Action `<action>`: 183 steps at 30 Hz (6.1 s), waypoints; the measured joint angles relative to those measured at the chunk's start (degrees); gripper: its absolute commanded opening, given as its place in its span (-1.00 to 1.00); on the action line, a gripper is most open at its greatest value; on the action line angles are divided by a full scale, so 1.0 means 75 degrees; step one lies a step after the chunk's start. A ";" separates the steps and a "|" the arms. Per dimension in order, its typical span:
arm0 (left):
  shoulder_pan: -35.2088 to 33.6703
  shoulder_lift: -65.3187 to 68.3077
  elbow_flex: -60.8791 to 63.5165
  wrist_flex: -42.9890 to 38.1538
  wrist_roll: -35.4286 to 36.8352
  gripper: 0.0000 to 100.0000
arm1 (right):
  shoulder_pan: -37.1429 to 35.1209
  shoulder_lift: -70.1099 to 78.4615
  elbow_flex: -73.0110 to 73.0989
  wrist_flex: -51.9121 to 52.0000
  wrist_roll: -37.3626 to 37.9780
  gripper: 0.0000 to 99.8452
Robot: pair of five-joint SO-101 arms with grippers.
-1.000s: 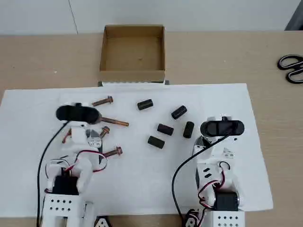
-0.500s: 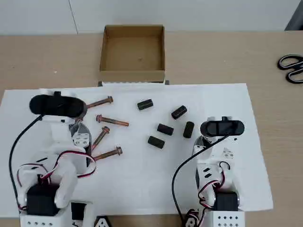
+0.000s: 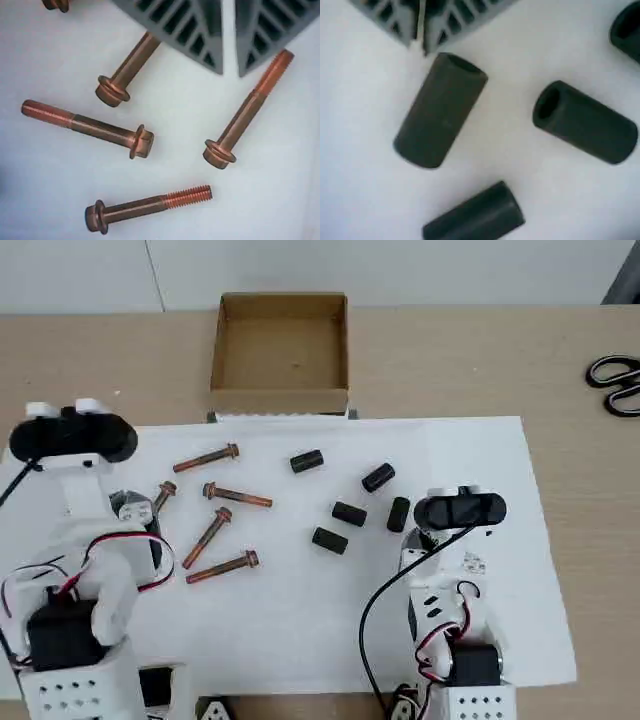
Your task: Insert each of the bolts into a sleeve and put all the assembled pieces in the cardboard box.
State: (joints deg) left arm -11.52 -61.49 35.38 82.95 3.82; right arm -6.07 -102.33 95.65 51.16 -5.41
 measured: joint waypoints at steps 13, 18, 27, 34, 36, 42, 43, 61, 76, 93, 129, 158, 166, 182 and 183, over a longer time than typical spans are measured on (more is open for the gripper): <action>0.0000 0.1958 -0.1278 0.0363 -0.0375 -0.98 | 0.0141 0.0012 -0.3083 0.1711 0.0000 -0.99; 0.0000 0.2567 -0.1407 0.0668 -0.1946 -0.98 | 0.0211 0.1102 -0.4489 0.2614 0.0094 -0.99; -0.0059 0.3903 -0.1407 0.0903 -0.2321 -0.99 | -0.0305 0.5087 -0.7115 0.4243 0.0047 -0.99; -0.0059 0.5228 -0.1407 0.0903 -0.2157 -0.98 | -0.1618 0.7971 -0.9647 0.5662 -0.1360 -0.99; -0.0059 0.5521 -0.1407 0.0867 -0.2098 -0.98 | -0.1829 0.8592 -1.0151 0.5673 -0.1594 -0.99; -0.0070 0.6154 -0.1418 0.0844 -0.1969 -0.90 | -0.1864 1.0022 -1.0667 0.5732 -0.1758 -0.99; -0.0070 0.6236 -0.1418 0.0821 -0.1969 -0.86 | -0.1875 1.0221 -1.0667 0.5732 -0.1770 -0.98; -0.0070 0.6447 -0.1418 0.0223 -0.1958 -0.80 | -0.1442 1.2624 -1.0690 0.4700 -0.1793 -0.67; -0.0070 0.6447 -0.1418 0.0223 -0.1946 -0.80 | -0.1242 1.3949 -1.0690 0.3200 -0.1793 -0.67; -0.0070 0.6447 -0.1371 0.0223 -0.1946 -0.80 | -0.0645 1.4746 -1.0737 0.2766 -0.1793 -0.67; -0.0070 0.6459 -0.2813 0.1184 -0.1946 -0.98 | -0.0234 1.5051 -1.5039 0.6201 -0.0527 -0.99; 0.0762 1.2249 -0.9506 0.2040 -0.5908 -0.77 | 0.1278 1.0163 -0.9495 0.6201 0.3071 -0.99; 0.1348 1.3187 -1.0186 0.2098 -0.6646 -0.77 | 0.1946 1.0116 -0.8908 0.5990 0.3235 -0.99; 0.1301 1.4277 -1.0198 0.1606 -0.6939 -0.77 | 0.1946 1.0116 -0.8768 0.5908 0.3235 -0.99; 0.1301 1.4336 -1.0198 0.1524 -0.6951 -0.77 | 0.1946 1.0116 -0.8768 0.5908 0.3235 -0.99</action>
State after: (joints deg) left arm -1.76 46.02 -41.10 94.37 -48.31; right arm 8.53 -26.46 29.89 95.47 18.86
